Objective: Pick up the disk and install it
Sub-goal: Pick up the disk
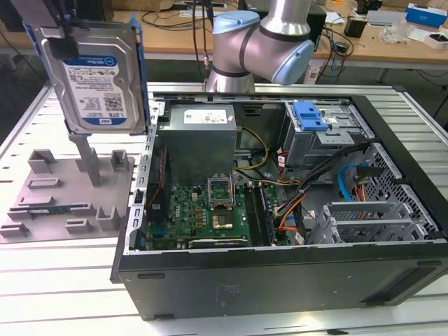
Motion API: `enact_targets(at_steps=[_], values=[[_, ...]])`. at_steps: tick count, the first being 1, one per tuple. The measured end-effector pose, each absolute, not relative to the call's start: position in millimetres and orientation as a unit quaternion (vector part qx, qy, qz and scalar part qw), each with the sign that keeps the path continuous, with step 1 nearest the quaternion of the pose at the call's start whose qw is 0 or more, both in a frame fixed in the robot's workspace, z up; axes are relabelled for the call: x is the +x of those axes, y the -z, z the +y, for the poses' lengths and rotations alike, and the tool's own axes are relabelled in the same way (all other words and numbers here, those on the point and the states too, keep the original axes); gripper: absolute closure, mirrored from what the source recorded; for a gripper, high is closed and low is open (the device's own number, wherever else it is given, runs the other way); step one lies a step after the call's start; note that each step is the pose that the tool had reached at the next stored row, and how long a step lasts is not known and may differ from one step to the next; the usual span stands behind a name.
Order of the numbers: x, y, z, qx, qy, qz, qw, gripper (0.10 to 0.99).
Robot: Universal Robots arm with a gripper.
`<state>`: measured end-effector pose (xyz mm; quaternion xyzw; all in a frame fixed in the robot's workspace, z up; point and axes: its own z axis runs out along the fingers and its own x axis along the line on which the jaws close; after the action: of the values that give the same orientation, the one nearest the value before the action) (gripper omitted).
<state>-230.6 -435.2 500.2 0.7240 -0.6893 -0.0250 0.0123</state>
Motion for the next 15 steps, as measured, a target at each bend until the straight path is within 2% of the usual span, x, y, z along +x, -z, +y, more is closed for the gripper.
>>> enact_targets(at_steps=[15], values=[[-185,-500,-456,0.725,0.021,-0.688,0.008,0.718]])
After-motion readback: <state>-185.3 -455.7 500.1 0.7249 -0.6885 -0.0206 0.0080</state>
